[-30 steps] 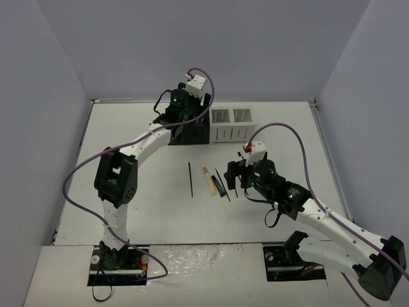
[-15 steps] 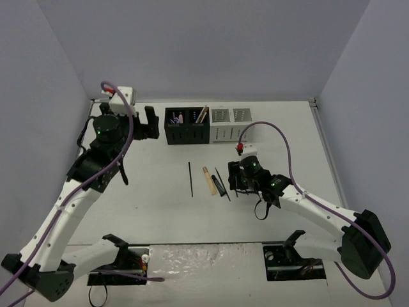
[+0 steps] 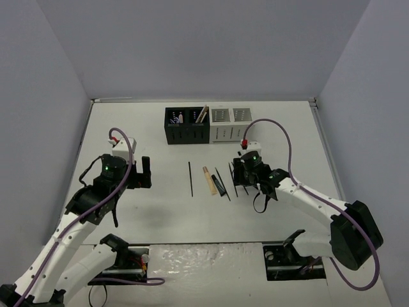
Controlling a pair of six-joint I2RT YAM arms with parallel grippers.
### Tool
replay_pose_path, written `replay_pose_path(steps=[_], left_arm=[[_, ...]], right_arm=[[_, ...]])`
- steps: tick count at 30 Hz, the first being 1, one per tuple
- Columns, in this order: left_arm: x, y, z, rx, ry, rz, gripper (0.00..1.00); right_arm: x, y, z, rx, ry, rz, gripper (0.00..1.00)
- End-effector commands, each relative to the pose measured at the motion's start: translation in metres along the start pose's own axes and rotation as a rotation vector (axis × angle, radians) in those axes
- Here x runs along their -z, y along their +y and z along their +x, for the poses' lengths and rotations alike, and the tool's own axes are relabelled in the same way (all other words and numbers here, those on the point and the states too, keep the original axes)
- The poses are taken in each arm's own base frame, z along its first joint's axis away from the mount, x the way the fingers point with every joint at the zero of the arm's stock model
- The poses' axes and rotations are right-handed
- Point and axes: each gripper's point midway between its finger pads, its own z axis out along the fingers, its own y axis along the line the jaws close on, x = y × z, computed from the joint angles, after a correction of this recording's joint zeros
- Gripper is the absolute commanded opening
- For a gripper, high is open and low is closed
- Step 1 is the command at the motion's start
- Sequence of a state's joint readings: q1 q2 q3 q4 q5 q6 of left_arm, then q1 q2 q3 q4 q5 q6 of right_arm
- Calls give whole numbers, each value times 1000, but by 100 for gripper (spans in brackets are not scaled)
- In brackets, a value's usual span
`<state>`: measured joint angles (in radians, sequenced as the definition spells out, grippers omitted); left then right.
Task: Organize the makeup
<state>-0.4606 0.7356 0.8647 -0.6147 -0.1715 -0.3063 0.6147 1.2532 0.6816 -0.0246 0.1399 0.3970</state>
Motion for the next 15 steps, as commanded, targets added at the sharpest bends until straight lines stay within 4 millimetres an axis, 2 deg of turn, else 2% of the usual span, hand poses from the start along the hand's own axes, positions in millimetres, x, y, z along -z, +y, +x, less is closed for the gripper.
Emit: replay_pose_path(steps=[1,6,8,15], left_arm=[[7,2,-13,63,-68,-10,97],[5,6,1,45,-22,-25,97],[6,9,3,37,-18,-40,97],[9,22,5,32,-18,-100,97]], right_arm=[[-6,10,-22,-12,-13,-3,48],[-21,15,-22,10,35,13,40],[-26,19,-23,18,48,14,39],[-53,23,-11,44,131,39,33]])
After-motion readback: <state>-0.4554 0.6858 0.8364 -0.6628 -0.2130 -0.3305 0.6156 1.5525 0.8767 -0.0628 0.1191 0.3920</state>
